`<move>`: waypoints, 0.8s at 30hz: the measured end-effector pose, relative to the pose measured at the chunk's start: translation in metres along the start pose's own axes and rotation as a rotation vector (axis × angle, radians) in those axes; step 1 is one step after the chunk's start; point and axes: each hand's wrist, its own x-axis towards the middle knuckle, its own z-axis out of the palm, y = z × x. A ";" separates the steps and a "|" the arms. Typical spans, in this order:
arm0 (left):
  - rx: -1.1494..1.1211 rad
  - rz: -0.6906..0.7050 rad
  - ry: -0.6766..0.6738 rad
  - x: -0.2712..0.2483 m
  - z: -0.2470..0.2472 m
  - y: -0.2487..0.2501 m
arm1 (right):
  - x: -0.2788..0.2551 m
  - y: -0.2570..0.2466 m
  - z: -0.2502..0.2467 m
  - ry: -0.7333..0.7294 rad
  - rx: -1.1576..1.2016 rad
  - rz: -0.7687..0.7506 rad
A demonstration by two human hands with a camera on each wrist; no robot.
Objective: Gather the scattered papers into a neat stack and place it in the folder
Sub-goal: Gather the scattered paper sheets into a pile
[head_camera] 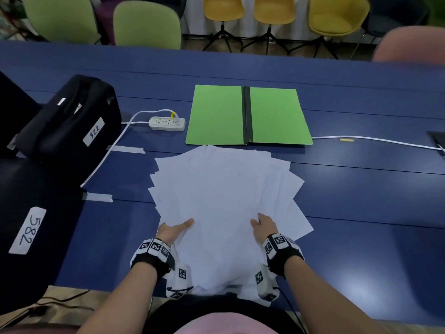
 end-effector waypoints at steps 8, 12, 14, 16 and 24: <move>-0.045 0.009 0.054 0.003 -0.007 0.004 | 0.016 0.021 -0.031 0.381 0.183 0.171; 0.022 -0.001 0.009 0.008 -0.019 0.001 | 0.022 0.031 -0.046 0.319 0.281 0.269; 0.074 -0.018 -0.023 0.013 -0.016 0.004 | 0.023 0.025 -0.040 0.207 0.306 0.191; 0.091 -0.026 -0.028 0.013 -0.011 0.009 | 0.021 0.018 -0.032 0.152 0.253 0.105; 0.089 -0.073 0.203 0.027 -0.017 0.010 | 0.028 0.033 -0.038 0.088 0.178 0.014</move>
